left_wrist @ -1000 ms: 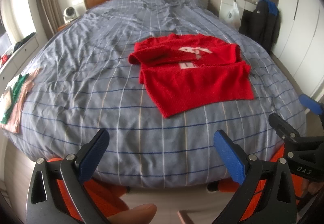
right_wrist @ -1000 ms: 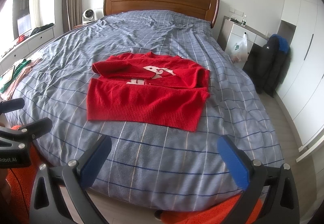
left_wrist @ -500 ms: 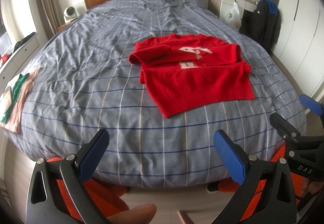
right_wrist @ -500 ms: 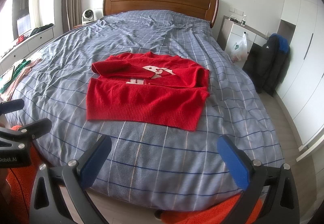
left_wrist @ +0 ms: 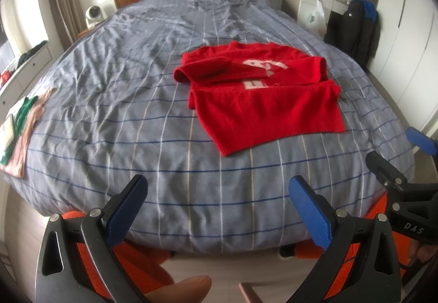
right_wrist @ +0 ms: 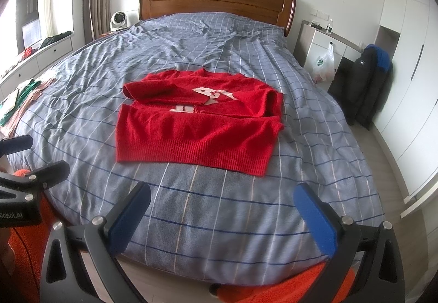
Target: Fold small clothes
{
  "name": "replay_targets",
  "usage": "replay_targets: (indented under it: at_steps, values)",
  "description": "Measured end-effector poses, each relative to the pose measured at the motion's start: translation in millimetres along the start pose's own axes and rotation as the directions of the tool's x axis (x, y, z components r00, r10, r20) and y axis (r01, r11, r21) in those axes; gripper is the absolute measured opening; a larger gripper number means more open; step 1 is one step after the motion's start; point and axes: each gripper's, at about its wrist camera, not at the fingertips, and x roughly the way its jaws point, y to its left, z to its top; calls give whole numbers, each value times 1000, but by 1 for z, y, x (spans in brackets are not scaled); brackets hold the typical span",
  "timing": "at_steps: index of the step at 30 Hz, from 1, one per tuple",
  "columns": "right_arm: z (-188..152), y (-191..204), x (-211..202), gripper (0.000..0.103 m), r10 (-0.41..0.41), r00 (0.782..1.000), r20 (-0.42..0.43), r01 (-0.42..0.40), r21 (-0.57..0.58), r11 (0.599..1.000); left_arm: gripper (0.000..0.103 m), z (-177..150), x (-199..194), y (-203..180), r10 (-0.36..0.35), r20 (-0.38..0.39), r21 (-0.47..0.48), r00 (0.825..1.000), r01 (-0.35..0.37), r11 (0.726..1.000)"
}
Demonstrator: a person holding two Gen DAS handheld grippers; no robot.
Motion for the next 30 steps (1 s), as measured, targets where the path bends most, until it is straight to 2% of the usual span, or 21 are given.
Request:
replay_targets:
  at_steps: [4, 15, 30]
  values:
    - [0, -1, 1, 103, -3, 1000, -1, 3, 2, 1000, 103, 0, 6, 7, -20, -23, -30, 1000, 19, 999]
    - [-3, -20, 7, 103, -44, 999, 2, 43, 52, 998, 103, 2, 21, 32, 6, -61, -120, 998, -13, 993]
    - [-8, -36, 17, 103, -55, 998, -16, 57, 93, 994, 103, 5, 26, 14, 64, -63, -44, 996, -66, 997]
